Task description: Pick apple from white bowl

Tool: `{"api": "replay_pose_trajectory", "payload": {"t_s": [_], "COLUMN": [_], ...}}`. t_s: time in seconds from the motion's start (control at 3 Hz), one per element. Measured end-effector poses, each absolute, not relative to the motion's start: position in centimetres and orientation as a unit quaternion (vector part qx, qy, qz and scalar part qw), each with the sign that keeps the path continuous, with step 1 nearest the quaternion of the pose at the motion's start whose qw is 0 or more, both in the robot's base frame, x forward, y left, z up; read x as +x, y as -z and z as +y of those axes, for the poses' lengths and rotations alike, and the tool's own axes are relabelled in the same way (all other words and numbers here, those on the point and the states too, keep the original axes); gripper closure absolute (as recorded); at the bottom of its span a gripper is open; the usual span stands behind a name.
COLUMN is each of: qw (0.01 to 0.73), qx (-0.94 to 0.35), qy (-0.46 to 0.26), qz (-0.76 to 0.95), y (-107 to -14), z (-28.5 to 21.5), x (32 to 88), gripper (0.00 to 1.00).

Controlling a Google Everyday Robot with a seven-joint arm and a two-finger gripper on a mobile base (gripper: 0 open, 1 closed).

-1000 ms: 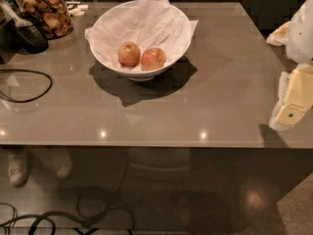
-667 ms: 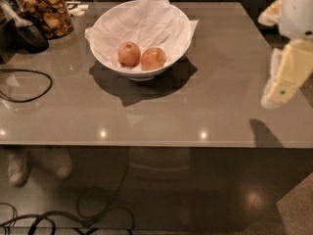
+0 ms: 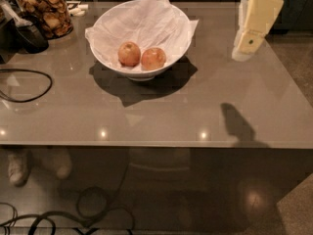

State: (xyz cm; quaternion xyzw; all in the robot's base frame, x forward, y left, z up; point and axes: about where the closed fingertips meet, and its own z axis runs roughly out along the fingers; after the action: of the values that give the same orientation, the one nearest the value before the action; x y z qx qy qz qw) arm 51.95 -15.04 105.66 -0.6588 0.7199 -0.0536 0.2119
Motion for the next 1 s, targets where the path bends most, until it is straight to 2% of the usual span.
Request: {"api": "replay_pose_trajectory", "payload": {"t_s": [0.33, 1.0], "qw": [0.227, 0.245], "qx": [-0.659, -0.657], "qy": [0.058, -0.002], "qz": [0.715, 0.713], "y": [-106.3, -105.3], "z": [-14.4, -11.1], "x": [52.5, 57.5], "gripper": [0.00, 0.00]}}
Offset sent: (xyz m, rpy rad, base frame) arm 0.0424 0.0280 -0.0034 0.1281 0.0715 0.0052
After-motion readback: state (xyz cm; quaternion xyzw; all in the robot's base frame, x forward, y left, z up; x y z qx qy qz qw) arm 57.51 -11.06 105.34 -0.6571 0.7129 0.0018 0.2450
